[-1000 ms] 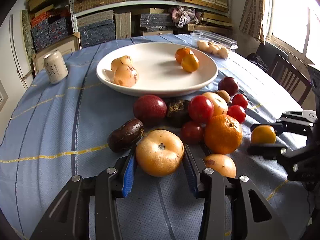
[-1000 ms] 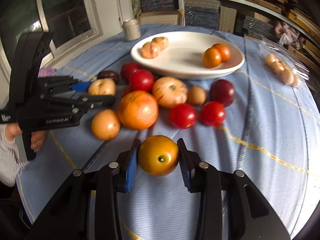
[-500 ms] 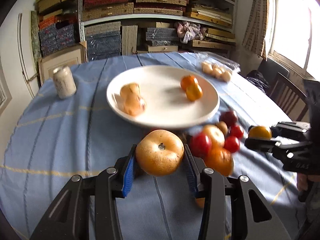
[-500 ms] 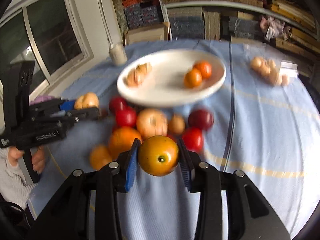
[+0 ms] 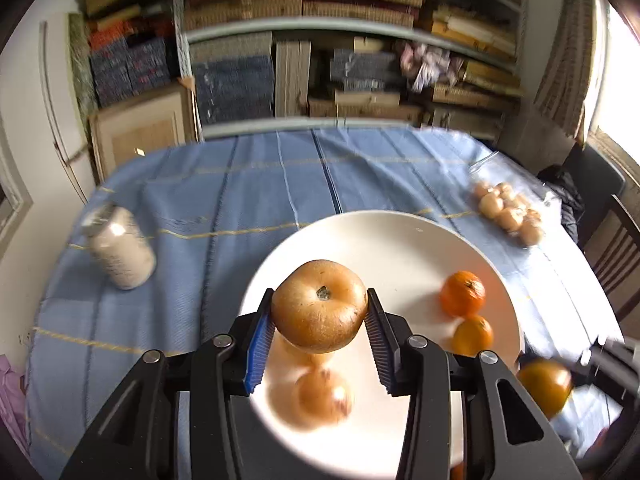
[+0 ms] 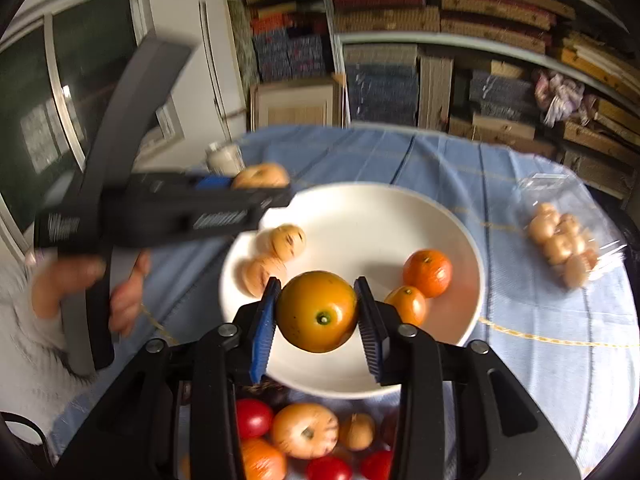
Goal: Organize fruits
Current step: 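Lower the pear onto the white plate with the left tool while the right tool releases the orange there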
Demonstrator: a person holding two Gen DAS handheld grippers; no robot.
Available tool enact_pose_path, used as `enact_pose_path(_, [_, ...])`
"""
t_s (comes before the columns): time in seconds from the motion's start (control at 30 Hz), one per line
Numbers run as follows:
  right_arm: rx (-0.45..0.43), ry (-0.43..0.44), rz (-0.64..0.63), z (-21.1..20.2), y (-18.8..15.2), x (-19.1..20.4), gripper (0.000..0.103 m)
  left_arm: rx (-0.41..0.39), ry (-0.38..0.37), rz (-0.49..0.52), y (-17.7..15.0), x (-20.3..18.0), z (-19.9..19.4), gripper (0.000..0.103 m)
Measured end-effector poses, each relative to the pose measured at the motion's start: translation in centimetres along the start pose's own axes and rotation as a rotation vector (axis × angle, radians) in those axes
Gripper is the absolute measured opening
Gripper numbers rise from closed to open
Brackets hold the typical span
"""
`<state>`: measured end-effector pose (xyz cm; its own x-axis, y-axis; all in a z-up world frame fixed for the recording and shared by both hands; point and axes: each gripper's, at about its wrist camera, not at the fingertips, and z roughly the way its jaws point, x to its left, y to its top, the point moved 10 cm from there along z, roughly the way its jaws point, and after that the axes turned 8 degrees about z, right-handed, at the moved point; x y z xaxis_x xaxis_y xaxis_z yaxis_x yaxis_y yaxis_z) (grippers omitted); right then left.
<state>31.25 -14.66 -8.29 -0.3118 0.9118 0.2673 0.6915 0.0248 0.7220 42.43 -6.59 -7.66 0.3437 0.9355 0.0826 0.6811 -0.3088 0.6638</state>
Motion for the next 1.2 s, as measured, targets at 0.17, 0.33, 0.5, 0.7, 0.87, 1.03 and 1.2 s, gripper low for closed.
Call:
enact_pose_path(0.17, [0.078, -0.004, -0.021, 3.9, -1.2, -0.7, 0.037, 0.081, -0.016, 0.004, 0.2, -0.3, 4.4, 0.044])
enact_pose_path(0.33, [0.137, -0.017, -0.027, 6.0, -1.9, -1.8, 0.037, 0.129, -0.021, 0.006, 0.3, -0.4, 6.8, 0.044])
enact_pose_path(0.5, [0.170, -0.018, -0.023, 7.0, -2.6, -2.4, 0.037, 0.148, -0.023, 0.005, 0.1, -0.6, 8.0, 0.045])
enact_pose_path(0.7, [0.158, -0.027, -0.028, 6.5, -2.7, -2.1, 0.038, 0.101, 0.005, -0.012, 0.5, -0.1, 6.1, 0.066])
enact_pose_path(0.87, [0.035, -0.019, -0.048, 1.6, -0.1, -0.8, 0.040, 0.024, 0.033, -0.037, 0.4, 1.6, 1.1, 0.068])
enact_pose_path(1.03, [-0.125, 0.004, -0.053, -5.8, 1.7, 0.3, 0.063, -0.063, 0.058, -0.109, -2.9, 4.0, -5.8, 0.083])
enact_pose_path(1.2, [-0.226, 0.065, -0.005, -10.8, 0.1, 0.6, 0.086, -0.075, 0.047, -0.141, -8.7, 3.6, -9.0, 0.084])
